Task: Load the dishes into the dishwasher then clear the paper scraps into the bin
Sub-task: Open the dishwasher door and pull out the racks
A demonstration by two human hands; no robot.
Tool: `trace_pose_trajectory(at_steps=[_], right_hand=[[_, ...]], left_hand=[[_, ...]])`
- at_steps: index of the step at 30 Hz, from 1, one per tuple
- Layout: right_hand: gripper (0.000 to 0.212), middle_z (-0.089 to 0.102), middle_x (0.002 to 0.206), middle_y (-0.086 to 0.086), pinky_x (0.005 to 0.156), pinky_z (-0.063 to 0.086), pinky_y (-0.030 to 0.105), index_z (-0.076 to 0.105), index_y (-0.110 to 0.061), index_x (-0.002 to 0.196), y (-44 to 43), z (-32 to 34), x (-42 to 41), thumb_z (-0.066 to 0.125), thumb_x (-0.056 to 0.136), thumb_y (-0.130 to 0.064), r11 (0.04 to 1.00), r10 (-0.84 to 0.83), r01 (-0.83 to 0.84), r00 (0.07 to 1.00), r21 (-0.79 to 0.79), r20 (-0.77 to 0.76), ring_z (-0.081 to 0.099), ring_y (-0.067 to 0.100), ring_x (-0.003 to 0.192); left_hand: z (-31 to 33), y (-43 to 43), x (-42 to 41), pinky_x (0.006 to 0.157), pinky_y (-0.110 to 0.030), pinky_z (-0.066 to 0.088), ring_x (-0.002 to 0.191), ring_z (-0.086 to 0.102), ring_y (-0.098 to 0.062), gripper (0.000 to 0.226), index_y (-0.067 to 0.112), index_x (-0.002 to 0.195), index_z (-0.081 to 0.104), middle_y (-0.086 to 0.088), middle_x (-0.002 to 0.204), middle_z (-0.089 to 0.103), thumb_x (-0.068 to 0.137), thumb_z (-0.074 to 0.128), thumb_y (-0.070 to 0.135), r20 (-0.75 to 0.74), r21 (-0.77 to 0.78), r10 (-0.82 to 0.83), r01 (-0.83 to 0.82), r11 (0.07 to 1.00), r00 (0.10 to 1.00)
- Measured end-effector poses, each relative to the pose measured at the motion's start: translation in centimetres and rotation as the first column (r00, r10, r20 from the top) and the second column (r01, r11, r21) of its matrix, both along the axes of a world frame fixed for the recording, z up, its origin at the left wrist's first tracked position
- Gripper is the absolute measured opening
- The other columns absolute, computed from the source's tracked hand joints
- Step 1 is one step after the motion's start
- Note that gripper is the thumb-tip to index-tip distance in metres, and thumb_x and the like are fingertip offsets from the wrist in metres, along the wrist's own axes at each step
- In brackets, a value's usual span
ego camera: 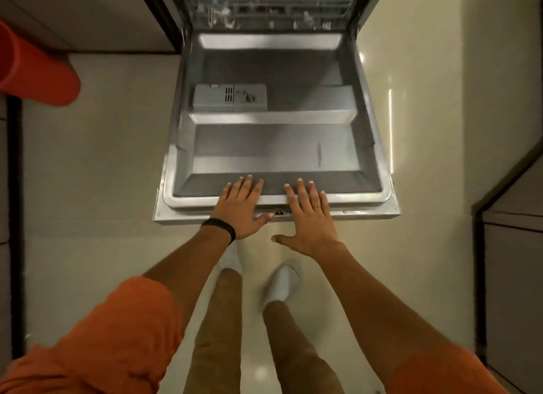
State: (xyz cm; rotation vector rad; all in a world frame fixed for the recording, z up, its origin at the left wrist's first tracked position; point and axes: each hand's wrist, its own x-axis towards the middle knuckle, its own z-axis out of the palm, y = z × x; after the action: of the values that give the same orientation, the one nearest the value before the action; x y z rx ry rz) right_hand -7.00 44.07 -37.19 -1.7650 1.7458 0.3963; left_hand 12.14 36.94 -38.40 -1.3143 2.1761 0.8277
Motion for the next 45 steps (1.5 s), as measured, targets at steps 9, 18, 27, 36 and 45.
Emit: trace_pose_trajectory(at_steps=[9, 18, 27, 36, 45], right_hand=[[0.124, -0.027, 0.167, 0.008, 0.126, -0.009, 0.049, -0.02, -0.026, 0.159, 3.2, -15.8, 0.4, 0.058, 0.08, -0.08, 0.986, 0.008, -0.014, 0.999, 0.168, 0.037, -0.026, 0.031, 0.153], [0.126, -0.031, 0.164, 0.009, 0.127, -0.004, 0.05, -0.024, -0.028, 0.158, 1.9, -22.7, -0.1, 0.064, 0.081, -0.074, 0.958, 0.035, -0.054, 0.997, 0.281, 0.072, -0.026, 0.033, 0.152], [0.111, -0.02, 0.169, 0.006, 0.127, 0.007, 0.049, -0.014, -0.024, 0.161, 0.1, -19.3, 0.3, 0.061, 0.089, -0.066, 0.929, 0.032, -0.039, 0.999, 0.368, 0.024, -0.014, 0.031, 0.156], [0.096, -0.012, 0.17, 0.005, 0.125, 0.015, 0.047, -0.005, -0.024, 0.163, -10.6, -8.5, 0.6, 0.053, 0.096, -0.061, 0.96, -0.051, 0.051, 0.999, 0.275, -0.006, -0.008, 0.029, 0.157], [0.098, -0.01, 0.171, 0.003, 0.124, 0.017, 0.05, -0.003, -0.023, 0.163, -31.0, -0.7, -2.2, 0.058, 0.094, -0.059, 0.997, -0.052, 0.052, 0.999, -0.053, 0.018, -0.003, 0.027, 0.158]], left_hand=[[-15.5, 2.7, 0.7, 0.126, -0.044, 0.0, 0.156, -0.013, -0.026, 0.094, 0.025, 0.162, -0.011, -0.008, 0.169, -0.017, 0.096, 0.036, 0.073, 0.049, 0.147, -0.062, 0.054, 0.988, 0.997], [-22.4, 1.6, 0.3, 0.127, -0.044, 0.01, 0.155, -0.017, -0.029, 0.102, 0.023, 0.159, -0.019, -0.01, 0.167, -0.023, 0.094, 0.043, 0.072, 0.135, 0.222, -0.163, 0.13, 0.966, 0.977], [-18.9, -0.6, -0.1, 0.124, -0.048, 0.02, 0.157, 0.003, -0.028, 0.091, 0.023, 0.163, -0.001, -0.007, 0.171, -0.004, 0.097, 0.043, 0.066, 0.158, 0.284, -0.172, 0.122, 0.951, 0.972], [-8.0, -10.9, 0.0, 0.125, -0.049, 0.015, 0.156, 0.006, -0.028, 0.077, 0.024, 0.162, -0.001, -0.006, 0.171, 0.002, 0.104, 0.037, 0.055, 0.052, 0.126, -0.098, 0.091, 0.988, 0.994], [0.7, -30.2, -4.3, 0.123, -0.05, 0.022, 0.156, 0.01, -0.027, 0.076, 0.023, 0.162, 0.007, -0.006, 0.17, 0.009, 0.103, 0.046, 0.049, -0.078, -0.214, -0.021, 0.004, 0.977, 0.997]])
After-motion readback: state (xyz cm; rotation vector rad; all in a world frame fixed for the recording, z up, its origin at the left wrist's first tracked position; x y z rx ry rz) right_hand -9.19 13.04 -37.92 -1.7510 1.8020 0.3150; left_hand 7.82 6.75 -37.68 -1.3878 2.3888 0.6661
